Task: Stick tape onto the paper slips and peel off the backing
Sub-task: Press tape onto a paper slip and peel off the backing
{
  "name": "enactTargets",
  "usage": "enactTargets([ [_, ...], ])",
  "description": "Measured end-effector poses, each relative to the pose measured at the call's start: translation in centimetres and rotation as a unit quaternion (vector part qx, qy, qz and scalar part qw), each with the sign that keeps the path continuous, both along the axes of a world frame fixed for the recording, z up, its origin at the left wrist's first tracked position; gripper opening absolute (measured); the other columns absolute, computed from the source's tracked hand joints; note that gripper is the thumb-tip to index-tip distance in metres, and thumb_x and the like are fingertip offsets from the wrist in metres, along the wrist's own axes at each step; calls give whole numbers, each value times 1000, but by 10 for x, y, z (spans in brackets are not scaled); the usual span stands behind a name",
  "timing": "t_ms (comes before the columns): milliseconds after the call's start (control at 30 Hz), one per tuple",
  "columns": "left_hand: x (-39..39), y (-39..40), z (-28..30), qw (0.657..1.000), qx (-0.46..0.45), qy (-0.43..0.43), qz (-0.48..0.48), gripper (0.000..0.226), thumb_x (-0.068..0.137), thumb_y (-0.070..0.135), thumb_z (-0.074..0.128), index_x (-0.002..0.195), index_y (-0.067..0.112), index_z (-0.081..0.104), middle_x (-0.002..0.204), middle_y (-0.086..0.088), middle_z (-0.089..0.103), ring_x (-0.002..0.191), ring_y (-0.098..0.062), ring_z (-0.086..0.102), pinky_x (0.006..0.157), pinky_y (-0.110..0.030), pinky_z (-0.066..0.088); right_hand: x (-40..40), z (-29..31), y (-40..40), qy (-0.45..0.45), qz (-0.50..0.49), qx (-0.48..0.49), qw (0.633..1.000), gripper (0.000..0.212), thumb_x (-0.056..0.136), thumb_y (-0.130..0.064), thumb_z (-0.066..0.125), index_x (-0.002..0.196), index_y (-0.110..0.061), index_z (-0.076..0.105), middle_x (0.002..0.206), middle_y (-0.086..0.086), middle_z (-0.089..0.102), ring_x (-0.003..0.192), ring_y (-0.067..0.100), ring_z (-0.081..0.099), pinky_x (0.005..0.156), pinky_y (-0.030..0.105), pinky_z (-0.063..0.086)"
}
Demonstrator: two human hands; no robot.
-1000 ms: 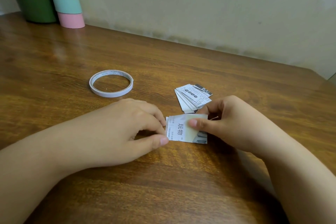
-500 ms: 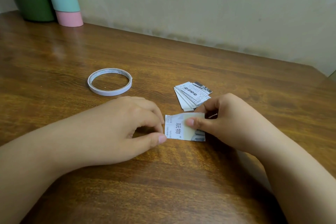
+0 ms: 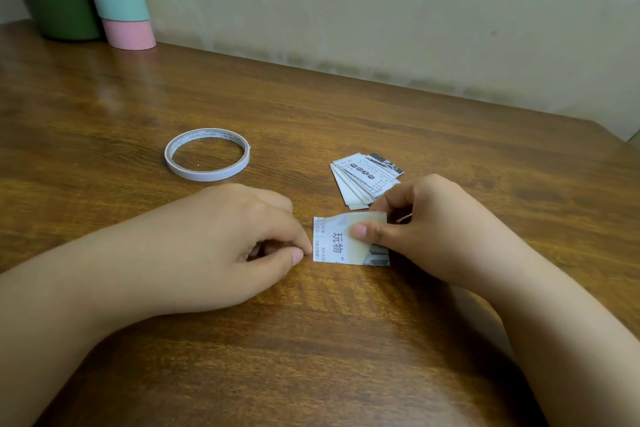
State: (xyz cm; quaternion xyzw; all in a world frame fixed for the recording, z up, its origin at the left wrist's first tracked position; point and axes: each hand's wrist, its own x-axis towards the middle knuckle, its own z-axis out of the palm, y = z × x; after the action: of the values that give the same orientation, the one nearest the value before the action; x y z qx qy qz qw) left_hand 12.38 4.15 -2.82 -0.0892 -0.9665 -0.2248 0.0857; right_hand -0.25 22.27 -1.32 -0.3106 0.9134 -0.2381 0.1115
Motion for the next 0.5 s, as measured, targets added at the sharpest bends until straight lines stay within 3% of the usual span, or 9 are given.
enactTargets([
  [67, 0, 3, -2, 1000, 20, 10, -9, 46, 76, 51, 35, 91, 31, 73, 74, 13, 55, 75, 1, 56, 65, -13, 41, 0, 0, 0, 1, 0, 1, 1000, 22, 75, -47, 72, 77, -26, 70, 79, -8, 67, 70, 9, 63, 61, 27, 49],
  [133, -1, 10, -6, 995, 97, 21, -15, 51, 74, 49, 35, 84, 19, 75, 63, 17, 49, 73, 13, 53, 65, -1, 36, 0, 0, 0, 1, 0, 2, 1000, 22, 75, -47, 72, 76, -25, 70, 79, -8, 67, 70, 9, 62, 61, 27, 48],
  [233, -2, 16, -10, 989, 145, 33, -20, 56, 73, 48, 34, 79, 10, 75, 63, 25, 45, 72, 22, 48, 67, 7, 30, 0, 0, 0, 2, 1, 3, 1000, 22, 76, -47, 72, 77, -25, 70, 79, -7, 67, 70, 9, 62, 61, 26, 48],
  [500, -5, 14, -13, 993, 105, 41, -17, 58, 73, 55, 34, 84, 17, 76, 65, 24, 47, 74, 21, 49, 66, 5, 30, 1, 0, -1, 3, 1, 6, 1000, 23, 76, -48, 71, 78, -25, 70, 78, -7, 67, 67, 11, 62, 56, 25, 45],
])
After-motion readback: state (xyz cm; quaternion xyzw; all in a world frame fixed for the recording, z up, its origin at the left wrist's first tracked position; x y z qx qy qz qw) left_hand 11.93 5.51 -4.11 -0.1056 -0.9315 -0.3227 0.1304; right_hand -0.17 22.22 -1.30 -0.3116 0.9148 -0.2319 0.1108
